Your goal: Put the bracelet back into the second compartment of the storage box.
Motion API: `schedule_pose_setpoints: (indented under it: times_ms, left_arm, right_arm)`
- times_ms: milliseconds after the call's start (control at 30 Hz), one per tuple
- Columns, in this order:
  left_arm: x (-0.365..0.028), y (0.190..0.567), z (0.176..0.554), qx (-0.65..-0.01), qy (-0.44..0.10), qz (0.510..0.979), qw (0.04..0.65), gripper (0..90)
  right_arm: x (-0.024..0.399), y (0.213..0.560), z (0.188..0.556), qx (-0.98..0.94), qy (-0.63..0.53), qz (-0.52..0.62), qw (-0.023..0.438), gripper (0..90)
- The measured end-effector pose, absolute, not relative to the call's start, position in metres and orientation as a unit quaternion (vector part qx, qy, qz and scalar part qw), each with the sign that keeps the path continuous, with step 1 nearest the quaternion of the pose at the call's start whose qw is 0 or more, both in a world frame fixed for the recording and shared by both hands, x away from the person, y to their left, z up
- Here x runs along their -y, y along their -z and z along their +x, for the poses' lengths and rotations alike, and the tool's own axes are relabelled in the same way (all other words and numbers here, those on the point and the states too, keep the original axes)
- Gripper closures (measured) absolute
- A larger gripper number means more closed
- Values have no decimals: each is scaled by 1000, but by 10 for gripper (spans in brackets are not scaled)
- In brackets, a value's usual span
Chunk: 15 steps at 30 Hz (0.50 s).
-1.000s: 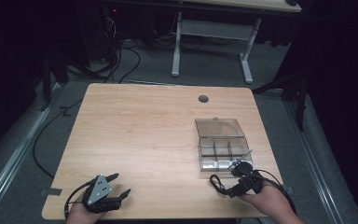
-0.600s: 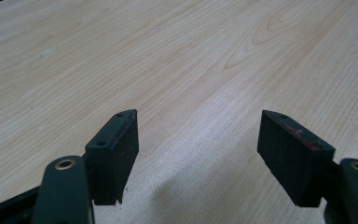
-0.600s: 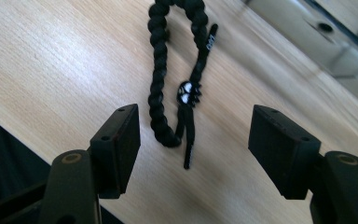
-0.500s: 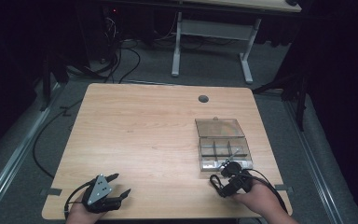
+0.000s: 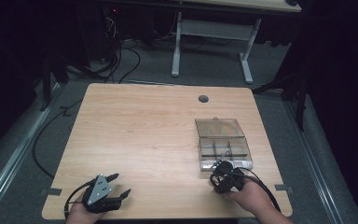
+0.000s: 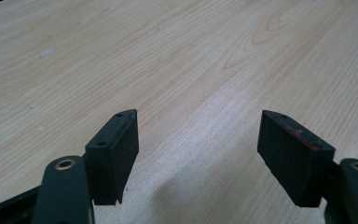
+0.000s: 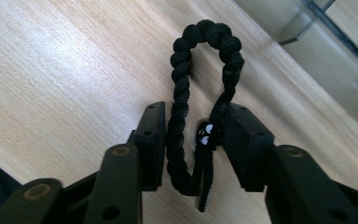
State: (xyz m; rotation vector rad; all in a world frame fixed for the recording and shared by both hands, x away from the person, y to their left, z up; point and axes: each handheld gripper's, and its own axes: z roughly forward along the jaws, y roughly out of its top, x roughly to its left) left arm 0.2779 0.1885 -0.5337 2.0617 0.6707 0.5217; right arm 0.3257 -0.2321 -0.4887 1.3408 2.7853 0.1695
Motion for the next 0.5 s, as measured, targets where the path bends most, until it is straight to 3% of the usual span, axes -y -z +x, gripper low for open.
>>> schedule_pose_setpoints:
  times_ms: [133,500]
  left_arm:
    - [-189,534,278,-270,-210,830,440,297]
    - [-188,534,278,-270,-212,830,440,297]
  right_arm:
    - [233,489,327,-901,-54,428,32,706]
    - [240,485,329,-897,-57,437,17,715]
